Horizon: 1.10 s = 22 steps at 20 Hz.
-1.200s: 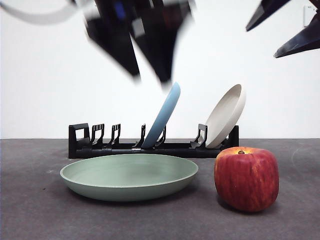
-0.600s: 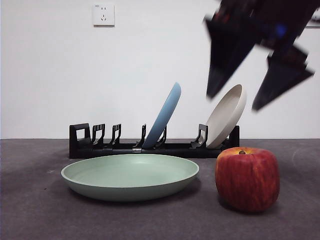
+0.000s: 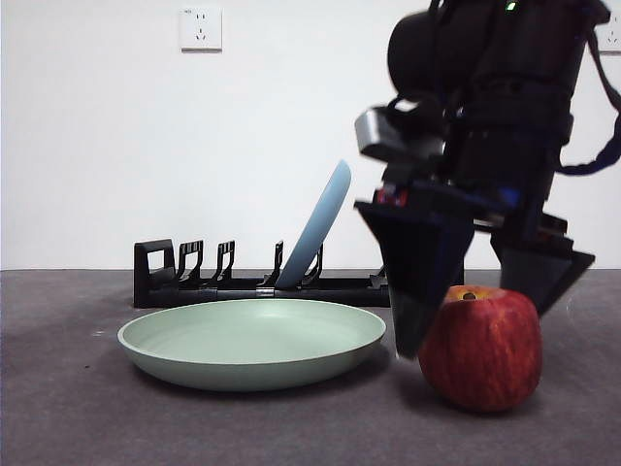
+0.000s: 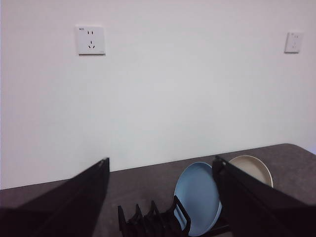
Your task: Take the green plate from the plate rack,put the plate on the table,take the apple from the table,put the apple in the plate
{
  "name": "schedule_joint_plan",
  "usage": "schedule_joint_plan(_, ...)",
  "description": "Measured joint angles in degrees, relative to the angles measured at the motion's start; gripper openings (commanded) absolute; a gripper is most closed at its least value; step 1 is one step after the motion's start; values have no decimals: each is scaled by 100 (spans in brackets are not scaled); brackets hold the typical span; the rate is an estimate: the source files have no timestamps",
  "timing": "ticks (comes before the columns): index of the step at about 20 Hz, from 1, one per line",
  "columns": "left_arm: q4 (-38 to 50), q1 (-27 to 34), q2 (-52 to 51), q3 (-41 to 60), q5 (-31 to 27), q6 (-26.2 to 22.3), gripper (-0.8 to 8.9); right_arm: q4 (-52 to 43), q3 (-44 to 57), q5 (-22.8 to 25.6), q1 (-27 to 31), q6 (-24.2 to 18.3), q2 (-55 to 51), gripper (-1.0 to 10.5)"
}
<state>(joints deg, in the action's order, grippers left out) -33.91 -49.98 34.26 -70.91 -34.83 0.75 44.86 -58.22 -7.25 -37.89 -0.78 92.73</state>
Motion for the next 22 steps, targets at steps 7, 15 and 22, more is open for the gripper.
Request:
schedule_joint_plan(7, -57, 0, 0, 0, -81, -15, 345, 85, 0, 444, -76, 317, 42, -9)
schedule_joint_plan(15, -61, 0, 0, 0, -81, -15, 345, 105, -741, 577, -125, 334, -313, -11)
schedule_joint_plan(22, -79, 0, 0, 0, -81, -31, 345, -275, -2175, 286, -304, 328, 39, -12)
